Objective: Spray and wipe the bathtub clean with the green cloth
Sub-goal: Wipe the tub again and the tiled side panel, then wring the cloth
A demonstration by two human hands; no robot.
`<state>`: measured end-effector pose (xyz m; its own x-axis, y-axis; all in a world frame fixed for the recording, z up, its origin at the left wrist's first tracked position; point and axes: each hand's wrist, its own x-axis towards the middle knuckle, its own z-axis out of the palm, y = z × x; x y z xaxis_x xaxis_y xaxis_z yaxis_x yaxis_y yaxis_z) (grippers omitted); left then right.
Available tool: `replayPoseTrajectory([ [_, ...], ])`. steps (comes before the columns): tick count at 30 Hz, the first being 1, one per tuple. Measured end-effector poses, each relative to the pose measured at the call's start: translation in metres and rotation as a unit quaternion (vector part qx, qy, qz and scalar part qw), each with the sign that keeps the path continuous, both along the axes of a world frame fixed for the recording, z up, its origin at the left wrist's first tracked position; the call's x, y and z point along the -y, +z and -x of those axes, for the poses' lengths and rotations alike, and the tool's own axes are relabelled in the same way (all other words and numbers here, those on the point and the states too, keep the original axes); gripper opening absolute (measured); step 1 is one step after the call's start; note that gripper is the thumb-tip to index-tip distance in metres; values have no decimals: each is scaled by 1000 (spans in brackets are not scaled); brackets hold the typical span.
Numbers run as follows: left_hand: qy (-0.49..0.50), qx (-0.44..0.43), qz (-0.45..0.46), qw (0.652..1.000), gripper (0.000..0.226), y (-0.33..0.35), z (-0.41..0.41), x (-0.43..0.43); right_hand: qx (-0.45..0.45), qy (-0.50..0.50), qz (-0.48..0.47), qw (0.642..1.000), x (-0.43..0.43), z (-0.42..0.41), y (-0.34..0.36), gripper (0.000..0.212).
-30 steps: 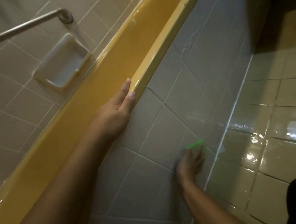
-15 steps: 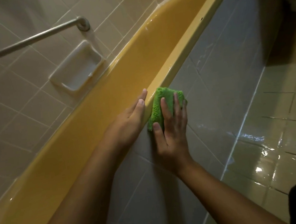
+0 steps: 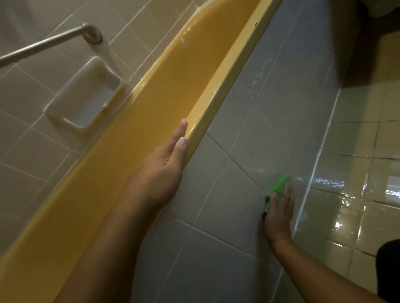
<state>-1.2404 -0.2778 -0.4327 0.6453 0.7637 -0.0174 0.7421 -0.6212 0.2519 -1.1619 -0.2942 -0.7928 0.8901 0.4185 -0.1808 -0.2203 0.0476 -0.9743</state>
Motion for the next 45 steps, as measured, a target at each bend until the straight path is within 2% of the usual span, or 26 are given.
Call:
replayPoseTrajectory([
  [1,-3,2,0,1000,42,0,0,-1,-38,12,17,999,2,0,-15,78],
  [4,-10,0,-7,1000,42,-1,1,-3,-153,44,63,985,6,2,-59,59],
  [7,-8,-4,-7,1000,43,-1,-1,-3,-269,26,97,958,4,5,-71,59],
  [10,-12,-4,-8,1000,44,-1,-2,-3,-350,-17,111,930,-5,8,-46,61],
  [12,-17,-4,-15,1000,43,-2,-1,-4,-342,-26,107,933,-7,16,-3,64],
  [13,-19,-1,-15,1000,43,-2,0,-4,-308,-27,98,946,-5,21,24,71],
  [15,-25,3,-15,1000,41,-2,2,-7,-181,-43,65,980,0,36,77,92],
  [16,-29,4,-13,1000,42,-2,2,-9,-111,-53,38,992,1,43,101,91],
  [18,-32,7,-5,999,43,-2,1,-11,22,-68,-15,997,1,48,140,72],
  [21,-39,19,6,999,44,-1,-4,-11,154,-30,-86,984,4,44,187,63],
  [25,-49,46,17,998,47,-1,-11,-10,300,6,-139,944,9,29,225,61],
  [30,-43,20,-20,999,48,-6,-16,-16,400,-26,-164,901,3,-5,207,58],
  [32,-33,1,-27,999,48,-4,-20,-12,364,-31,-151,919,0,-11,183,59],
  [35,-33,-13,-26,999,49,-1,-24,-9,245,-32,-112,962,-4,-15,131,57],
  [38,-34,-24,-24,999,49,0,-28,-10,141,-16,-73,987,-3,-15,79,56],
  [41,-36,-21,-31,999,49,-2,-32,-12,49,4,-35,998,0,-15,30,74],
  [45,-46,-6,-31,998,52,-3,-34,-16,-76,31,43,996,4,-17,-46,79],
])
